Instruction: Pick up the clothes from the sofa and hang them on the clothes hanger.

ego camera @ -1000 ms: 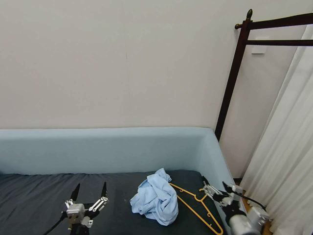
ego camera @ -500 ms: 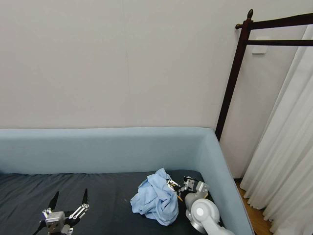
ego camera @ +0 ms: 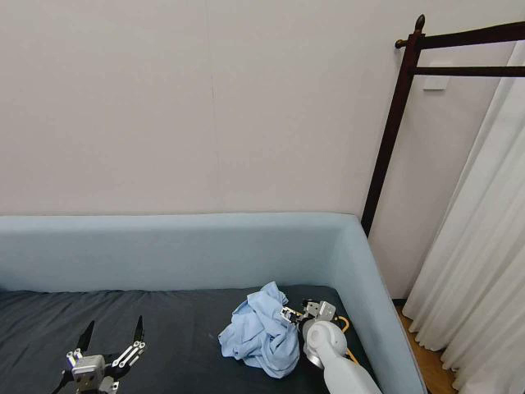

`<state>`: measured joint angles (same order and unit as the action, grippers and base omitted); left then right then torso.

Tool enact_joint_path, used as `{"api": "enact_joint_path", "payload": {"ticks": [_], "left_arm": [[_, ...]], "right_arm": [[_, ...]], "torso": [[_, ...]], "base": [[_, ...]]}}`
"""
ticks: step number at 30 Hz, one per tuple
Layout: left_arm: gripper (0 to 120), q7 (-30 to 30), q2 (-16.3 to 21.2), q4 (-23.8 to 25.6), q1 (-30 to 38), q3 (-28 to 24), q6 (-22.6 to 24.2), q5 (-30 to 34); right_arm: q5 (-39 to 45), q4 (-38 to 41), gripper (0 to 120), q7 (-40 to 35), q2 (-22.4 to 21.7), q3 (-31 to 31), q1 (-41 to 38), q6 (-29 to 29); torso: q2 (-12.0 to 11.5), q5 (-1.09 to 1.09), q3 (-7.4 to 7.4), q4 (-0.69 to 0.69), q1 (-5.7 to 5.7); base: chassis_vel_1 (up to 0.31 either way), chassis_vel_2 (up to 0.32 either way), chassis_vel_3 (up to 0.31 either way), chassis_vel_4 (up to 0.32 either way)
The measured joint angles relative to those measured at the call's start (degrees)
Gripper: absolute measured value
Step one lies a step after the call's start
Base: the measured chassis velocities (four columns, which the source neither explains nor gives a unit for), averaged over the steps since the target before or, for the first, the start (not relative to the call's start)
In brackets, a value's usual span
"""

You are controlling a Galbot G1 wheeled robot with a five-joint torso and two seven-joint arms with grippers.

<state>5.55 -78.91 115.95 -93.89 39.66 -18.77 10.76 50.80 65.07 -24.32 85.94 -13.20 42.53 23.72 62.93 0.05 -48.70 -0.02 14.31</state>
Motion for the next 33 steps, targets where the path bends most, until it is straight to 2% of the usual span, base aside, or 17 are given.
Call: {"api": "enact_joint_path", "payload": {"ticks": [3, 5, 6, 8, 9, 13, 14, 18, 19, 22, 24, 33], "left_arm": [[100, 0.00, -0.08, -0.41, 0.41, -0.36, -0.05, -0.02], [100, 0.00, -0.11, -0.62, 0.58, -0.45, -0.07, -0.03], [100, 0.00, -0.16, -0.82, 0.77, -0.57, -0.09, -0.04], [100, 0.00, -0.25, -1.14, 1.01, -0.80, -0.15, -0.05], [100, 0.00, -0.25, -1.14, 1.01, -0.80, -0.15, -0.05], [100, 0.04, -0.42, -1.90, 1.53, -1.22, -0.37, -0.13], [100, 0.04, -0.42, -1.90, 1.53, -1.22, -0.37, -0.13], [100, 0.43, -0.44, -2.11, 2.05, -1.64, -0.49, -0.13], [100, 0.43, -0.44, -2.11, 2.05, -1.64, -0.49, -0.13], [100, 0.47, -0.43, -2.28, 2.56, -1.97, -0.49, -0.13], [100, 0.48, -0.42, -2.43, 2.73, -2.14, -0.49, -0.13], [100, 0.67, 0.07, -2.55, 2.96, -2.32, -0.48, 0.08]], "right_arm": [[-0.59, 0.15, 71, 0.35, 0.44, -0.04, 0.96, -0.13], [-0.57, 0.76, 67, 0.35, 0.44, 0.18, 1.31, -0.03], [-0.51, 1.36, 60, 0.35, 0.41, 0.47, 1.60, 0.06], [-0.51, 1.75, 54, 0.36, 0.40, 0.89, 1.88, 0.13], [-0.51, 1.75, 54, 0.36, 0.40, 0.89, 1.88, 0.13], [-1.19, 1.72, 33, 0.62, 0.27, 1.59, 1.95, -0.38], [-1.19, 1.72, 33, 0.62, 0.27, 1.59, 1.95, -0.38], [-1.30, 2.31, 17, 0.75, -0.74, 2.59, 2.05, -2.00], [-1.30, 2.31, 17, 0.75, -0.74, 2.59, 2.05, -2.00], [-1.16, 3.78, 2, 1.77, -1.62, 3.60, 2.60, -5.27], [-0.91, 5.84, 0, 4.57, -2.50, 4.56, 3.52, -9.30], [2.11, 15.90, 0, 9.71, -6.04, 7.47, 6.36, -15.48]], "torso": [[0.00, 0.00, 0.00, 0.01, -0.01], [0.00, 0.00, 0.00, 0.01, -0.01], [0.01, 0.00, 0.01, 0.00, -0.01], [0.00, 0.00, 0.00, 0.01, -0.01], [0.00, 0.00, 0.00, 0.01, -0.01], [0.01, 0.00, 0.01, 0.01, -0.01], [0.01, 0.00, 0.01, 0.01, -0.01], [0.00, 0.00, 0.00, 0.01, -0.01], [0.00, 0.00, 0.00, 0.01, -0.01], [0.00, 0.00, 0.00, 0.01, -0.01], [0.00, 0.00, 0.00, 0.01, -0.01], [0.01, 0.01, 0.00, 0.00, -0.01]], "base": [[0.000, 0.000, 0.000, 0.000], [0.000, 0.000, 0.000, 0.000], [0.000, 0.000, 0.000, 0.000], [0.000, 0.000, 0.000, 0.000], [0.000, 0.000, 0.000, 0.000], [0.000, 0.000, 0.000, 0.000], [0.000, 0.000, 0.000, 0.000], [0.000, 0.000, 0.000, 0.000], [0.000, 0.000, 0.000, 0.000], [0.000, 0.000, 0.000, 0.000], [0.000, 0.000, 0.000, 0.000], [0.000, 0.000, 0.000, 0.000]]}}
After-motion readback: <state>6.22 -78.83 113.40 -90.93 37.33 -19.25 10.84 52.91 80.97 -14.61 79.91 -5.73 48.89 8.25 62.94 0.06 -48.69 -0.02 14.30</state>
